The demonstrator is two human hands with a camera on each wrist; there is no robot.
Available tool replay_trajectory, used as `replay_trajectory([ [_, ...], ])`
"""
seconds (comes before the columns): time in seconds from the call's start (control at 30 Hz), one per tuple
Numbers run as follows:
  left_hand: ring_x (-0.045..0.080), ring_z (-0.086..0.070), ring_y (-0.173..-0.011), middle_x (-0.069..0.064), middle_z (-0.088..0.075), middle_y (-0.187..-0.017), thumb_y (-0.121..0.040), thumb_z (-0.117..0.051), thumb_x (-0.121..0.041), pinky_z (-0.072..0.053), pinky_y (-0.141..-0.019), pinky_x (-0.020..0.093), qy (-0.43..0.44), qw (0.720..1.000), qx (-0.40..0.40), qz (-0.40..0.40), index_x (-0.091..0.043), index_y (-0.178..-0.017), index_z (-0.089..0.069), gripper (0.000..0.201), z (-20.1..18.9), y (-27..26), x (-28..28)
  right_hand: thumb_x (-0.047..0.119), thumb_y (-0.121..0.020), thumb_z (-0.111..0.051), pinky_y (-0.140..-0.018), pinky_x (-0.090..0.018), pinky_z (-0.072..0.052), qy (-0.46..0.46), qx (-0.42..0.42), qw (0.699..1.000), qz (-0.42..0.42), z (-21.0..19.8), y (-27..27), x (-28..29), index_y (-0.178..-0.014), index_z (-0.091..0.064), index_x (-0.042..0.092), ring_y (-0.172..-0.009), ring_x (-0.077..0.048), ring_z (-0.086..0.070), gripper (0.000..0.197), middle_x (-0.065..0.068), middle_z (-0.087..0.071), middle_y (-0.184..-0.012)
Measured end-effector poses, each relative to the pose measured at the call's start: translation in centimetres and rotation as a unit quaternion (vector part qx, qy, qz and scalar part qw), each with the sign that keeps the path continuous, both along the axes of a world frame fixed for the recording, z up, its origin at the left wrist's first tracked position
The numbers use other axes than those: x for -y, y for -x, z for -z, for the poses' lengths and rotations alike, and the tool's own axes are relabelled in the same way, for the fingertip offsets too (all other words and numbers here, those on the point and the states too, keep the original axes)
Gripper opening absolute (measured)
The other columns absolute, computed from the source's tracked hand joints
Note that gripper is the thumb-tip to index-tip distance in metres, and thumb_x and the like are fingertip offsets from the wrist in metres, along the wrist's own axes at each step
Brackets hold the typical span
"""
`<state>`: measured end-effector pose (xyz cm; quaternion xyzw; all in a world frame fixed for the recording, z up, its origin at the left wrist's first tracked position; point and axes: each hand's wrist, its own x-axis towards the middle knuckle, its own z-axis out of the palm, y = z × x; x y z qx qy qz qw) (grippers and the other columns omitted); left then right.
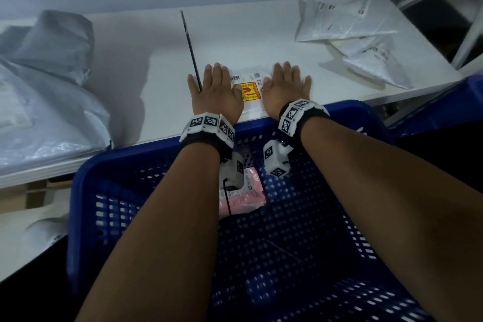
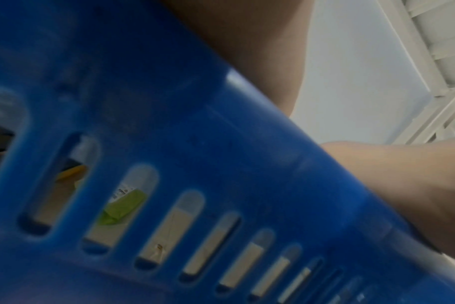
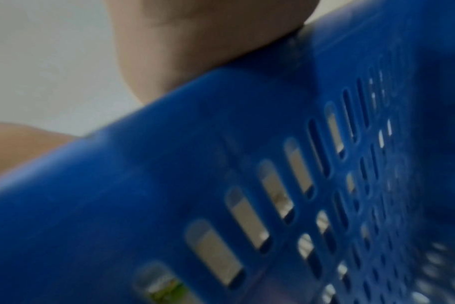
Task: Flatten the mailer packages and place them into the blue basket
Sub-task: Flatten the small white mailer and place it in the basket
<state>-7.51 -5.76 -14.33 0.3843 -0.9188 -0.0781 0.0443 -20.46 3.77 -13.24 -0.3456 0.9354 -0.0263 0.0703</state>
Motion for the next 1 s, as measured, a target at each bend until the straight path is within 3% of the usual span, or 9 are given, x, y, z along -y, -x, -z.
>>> replay_trajectory([
  [0.13,0.023,-0.001,-0.154,0.008,-0.006,-0.167,-0.1,-0.011,-0.049,0.011,-0.119,0.059,-0.007,0.998,0.009,-0.054,-0.009,-0.158,-0.01,0.07,-0.1,0.2,-0.5,0.042,-0.102,-0.014,-0.123,-0.052,0.0,0.032,-0.022,0.999,0.008,-0.4,-0.4,-0.3,-0.158,-0.011,0.014,-0.154,-0.026,0.0,0.063,-0.011,-0.003,-0.167],
  [0.23,0.025,0.002,-0.154,0.008,-0.002,-0.167,-0.102,-0.01,-0.046,0.005,-0.121,0.058,-0.026,0.998,0.003,-0.057,-0.009,-0.158,-0.006,0.068,-0.1,0.2,-0.5,0.04,-0.105,-0.025,-0.123,-0.05,-0.01,0.074,-0.069,0.968,-0.229,-0.8,-1.1,-0.9,-0.157,-0.022,0.02,-0.153,-0.022,-0.008,0.056,-0.008,-0.013,-0.166],
  [0.3,0.025,0.003,-0.154,0.007,-0.001,-0.167,-0.103,-0.012,-0.042,0.003,-0.121,0.057,-0.033,0.998,0.007,-0.05,-0.009,-0.158,-0.005,0.065,-0.1,0.2,-0.5,0.039,-0.107,-0.025,-0.124,-0.046,-0.009,0.046,-0.025,0.944,-0.326,-0.8,-1.2,-1.0,-0.158,-0.021,0.025,-0.153,-0.018,-0.009,0.053,-0.002,-0.014,-0.166],
  [0.43,0.024,-0.001,-0.154,0.008,-0.006,-0.167,-0.103,-0.014,-0.042,0.001,-0.122,0.056,-0.038,0.998,-0.015,-0.049,-0.008,-0.158,-0.009,0.065,-0.1,-0.1,-0.4,0.046,-0.104,-0.013,-0.123,-0.053,-0.002,-0.007,-0.014,0.988,-0.156,-0.4,-0.7,-0.4,-0.159,-0.009,0.028,-0.154,-0.02,-0.001,0.058,0.0,-0.004,-0.168],
  [0.57,0.024,-0.001,-0.154,0.007,-0.007,-0.167,-0.103,-0.016,-0.042,0.001,-0.122,0.056,-0.041,0.998,-0.016,-0.05,-0.009,-0.158,-0.01,0.065,-0.1,-0.1,-0.4,0.04,-0.101,-0.015,-0.122,-0.056,-0.003,0.009,-0.036,0.998,0.042,0.0,-1.0,-0.4,-0.157,-0.017,0.022,-0.153,-0.029,-0.006,0.059,-0.01,-0.009,-0.166],
  [0.67,0.024,-0.001,-0.154,0.007,-0.006,-0.167,-0.103,-0.015,-0.042,0.001,-0.122,0.056,-0.04,0.998,-0.012,-0.05,-0.009,-0.159,-0.009,0.065,-0.1,0.0,-0.4,0.043,-0.102,-0.015,-0.123,-0.053,0.002,0.053,-0.066,0.996,-0.01,-0.2,-1.3,-0.6,-0.158,-0.012,0.024,-0.154,-0.025,0.0,0.06,-0.009,-0.003,-0.167],
  [0.77,0.024,0.0,-0.154,0.007,-0.004,-0.167,-0.103,-0.014,-0.042,0.001,-0.122,0.056,-0.041,0.998,-0.008,-0.049,-0.009,-0.159,-0.008,0.065,0.0,0.1,-0.3,0.048,-0.104,-0.018,-0.123,-0.053,-0.003,0.035,-0.041,0.979,-0.198,-0.5,-1.4,-0.8,-0.159,-0.012,0.03,-0.154,-0.019,-0.001,0.058,-0.002,-0.003,-0.167],
  [0.83,0.024,0.0,-0.154,0.007,-0.005,-0.167,-0.103,-0.013,-0.042,0.001,-0.122,0.055,-0.034,0.998,-0.002,-0.048,-0.009,-0.159,-0.008,0.064,0.0,0.0,-0.3,0.05,-0.105,-0.017,-0.123,-0.051,-0.001,-0.014,0.001,0.966,-0.26,-0.5,-1.2,-0.8,-0.159,-0.007,0.033,-0.154,-0.015,0.004,0.057,0.002,0.001,-0.168],
  [1.0,0.025,-0.003,-0.154,0.008,-0.008,-0.167,-0.102,-0.015,-0.043,-0.002,-0.122,0.056,-0.031,0.998,-0.01,-0.048,-0.009,-0.158,-0.011,0.065,0.0,-0.1,-0.3,0.044,-0.105,-0.013,-0.123,-0.053,0.001,-0.012,-0.006,0.988,-0.152,-0.1,-0.9,-0.4,-0.159,-0.005,0.03,-0.154,-0.017,0.002,0.057,0.003,0.001,-0.168],
])
